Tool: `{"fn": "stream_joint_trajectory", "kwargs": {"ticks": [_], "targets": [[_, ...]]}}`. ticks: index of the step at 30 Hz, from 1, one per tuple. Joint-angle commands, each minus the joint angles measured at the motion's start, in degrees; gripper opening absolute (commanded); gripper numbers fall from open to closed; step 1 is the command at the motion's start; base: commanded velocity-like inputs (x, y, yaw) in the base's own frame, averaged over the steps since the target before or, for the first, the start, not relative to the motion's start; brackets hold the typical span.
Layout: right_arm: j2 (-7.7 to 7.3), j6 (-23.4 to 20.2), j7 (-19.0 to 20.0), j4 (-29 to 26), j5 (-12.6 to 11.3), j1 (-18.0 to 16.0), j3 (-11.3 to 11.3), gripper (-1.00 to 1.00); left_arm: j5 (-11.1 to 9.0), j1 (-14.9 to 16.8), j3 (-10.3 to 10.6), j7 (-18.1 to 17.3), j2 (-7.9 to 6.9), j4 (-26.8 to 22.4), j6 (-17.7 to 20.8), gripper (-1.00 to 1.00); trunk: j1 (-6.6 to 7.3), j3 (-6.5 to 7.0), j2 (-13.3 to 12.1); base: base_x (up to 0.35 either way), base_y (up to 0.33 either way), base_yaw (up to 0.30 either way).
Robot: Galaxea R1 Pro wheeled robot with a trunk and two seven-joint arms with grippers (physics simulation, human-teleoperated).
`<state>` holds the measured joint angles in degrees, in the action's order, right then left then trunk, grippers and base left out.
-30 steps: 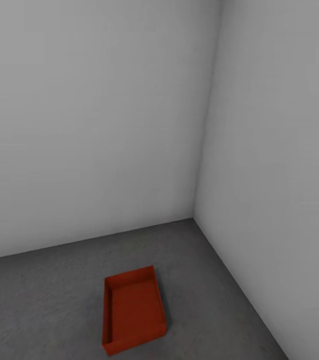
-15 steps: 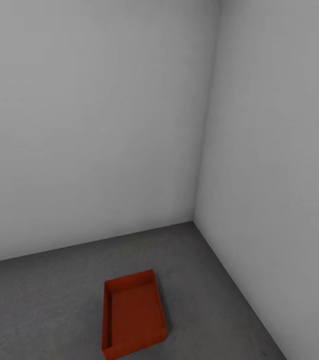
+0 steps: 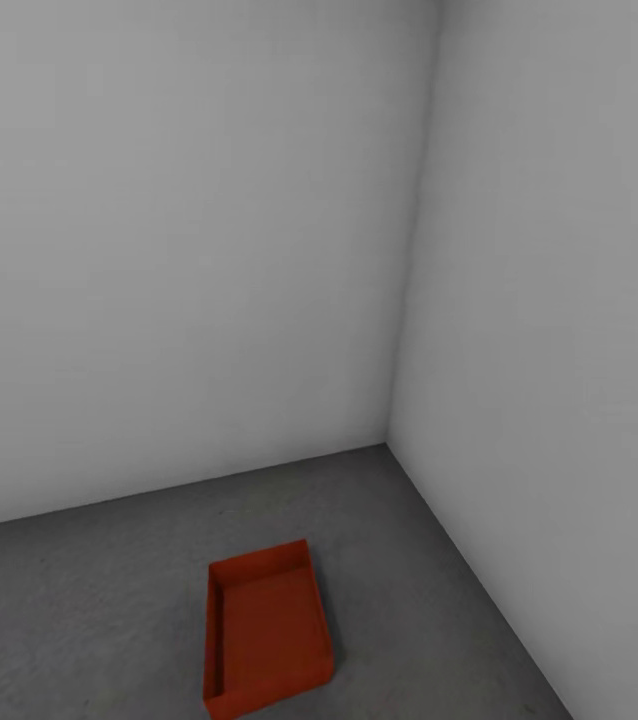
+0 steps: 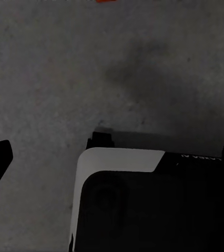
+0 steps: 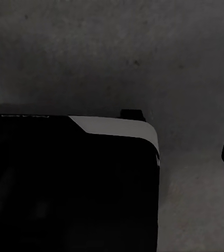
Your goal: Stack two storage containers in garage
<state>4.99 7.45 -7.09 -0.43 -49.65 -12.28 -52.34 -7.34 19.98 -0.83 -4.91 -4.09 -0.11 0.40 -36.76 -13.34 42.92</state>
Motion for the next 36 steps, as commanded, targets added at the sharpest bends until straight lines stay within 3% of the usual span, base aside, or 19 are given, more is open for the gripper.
{"fn": "stream_joint_trajectory", "kwargs": {"ticks": [1,8,36], "targets": [[0.02,0.1,-0.2,0.0,-0.5,0.0,-0.5,1.0,-0.6,0.0,0.0,-0.3,-0.02,0.0,0.0,1.0,-0.01,-0.08,0.1,0.0,0.0,0.0],[0.01,0.1,-0.3,0.0,-0.5,0.0,-0.4,1.0,-0.6,0.1,0.0,-0.3,-0.03,0.0,0.0,1.0,-0.01,-0.03,0.1,0.0,0.0,-0.085],[0.1,0.1,-0.3,0.0,-0.2,0.0,-0.5,1.0,-0.1,0.1,0.0,0.2,-0.04,-0.2,0.1,1.0,-0.01,0.55,0.1,0.0,0.0,-0.276]]}}
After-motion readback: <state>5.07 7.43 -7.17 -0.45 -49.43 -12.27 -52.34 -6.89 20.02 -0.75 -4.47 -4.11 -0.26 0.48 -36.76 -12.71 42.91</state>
